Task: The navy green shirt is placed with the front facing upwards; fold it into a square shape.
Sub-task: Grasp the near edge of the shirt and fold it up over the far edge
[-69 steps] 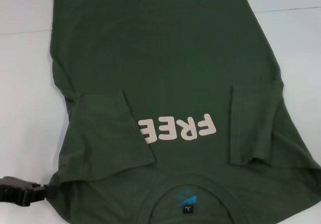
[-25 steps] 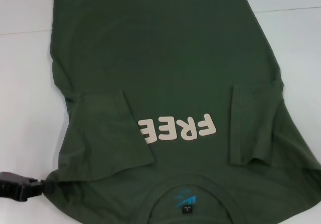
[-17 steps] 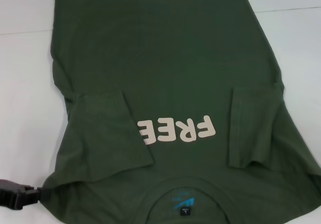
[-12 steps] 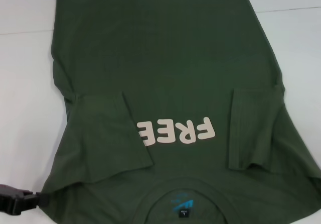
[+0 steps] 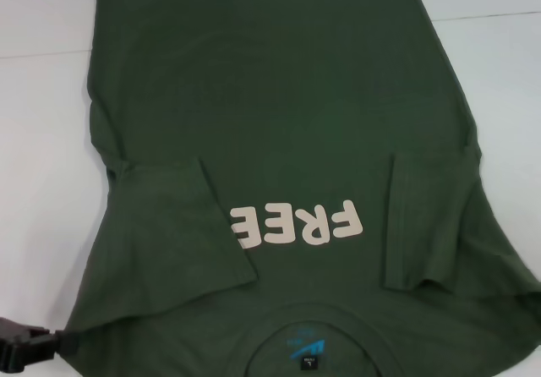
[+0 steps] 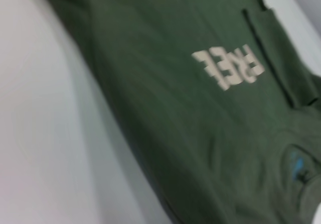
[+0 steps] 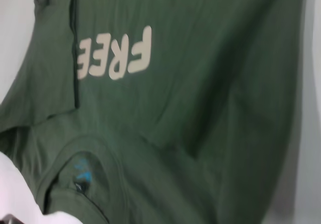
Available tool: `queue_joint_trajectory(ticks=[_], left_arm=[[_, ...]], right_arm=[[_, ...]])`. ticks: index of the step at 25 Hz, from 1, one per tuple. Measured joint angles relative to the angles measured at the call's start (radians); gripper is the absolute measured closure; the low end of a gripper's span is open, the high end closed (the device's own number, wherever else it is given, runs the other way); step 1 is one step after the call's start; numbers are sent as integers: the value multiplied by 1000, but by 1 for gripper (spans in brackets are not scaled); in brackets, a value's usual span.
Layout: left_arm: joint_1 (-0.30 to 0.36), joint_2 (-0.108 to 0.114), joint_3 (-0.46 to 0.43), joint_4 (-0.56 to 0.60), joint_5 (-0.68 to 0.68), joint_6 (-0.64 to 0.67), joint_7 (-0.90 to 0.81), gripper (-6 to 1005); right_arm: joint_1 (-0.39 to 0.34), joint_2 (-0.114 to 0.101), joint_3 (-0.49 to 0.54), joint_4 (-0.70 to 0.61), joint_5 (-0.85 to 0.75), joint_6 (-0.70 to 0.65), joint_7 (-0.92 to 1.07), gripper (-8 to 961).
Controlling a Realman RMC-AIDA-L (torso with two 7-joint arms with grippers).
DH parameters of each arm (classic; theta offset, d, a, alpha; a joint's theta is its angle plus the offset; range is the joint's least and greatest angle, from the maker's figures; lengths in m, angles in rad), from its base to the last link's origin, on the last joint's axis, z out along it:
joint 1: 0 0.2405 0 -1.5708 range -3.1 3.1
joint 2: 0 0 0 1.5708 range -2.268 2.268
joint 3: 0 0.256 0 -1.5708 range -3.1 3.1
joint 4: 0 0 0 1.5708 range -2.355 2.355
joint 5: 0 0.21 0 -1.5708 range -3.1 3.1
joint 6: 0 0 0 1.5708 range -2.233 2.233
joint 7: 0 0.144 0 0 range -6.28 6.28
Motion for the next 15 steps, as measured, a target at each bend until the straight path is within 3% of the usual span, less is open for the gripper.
queue_joint_trajectory(ticks=[8,15], left_arm=[[-15,31,-77,4,-55,99,26,984],[-52,34,-66,-17,-57,58,18,983]], right_arm=[[37,-10,47,-7,38,-9,-1,900],[85,-9,51,2,39,30,15,900]])
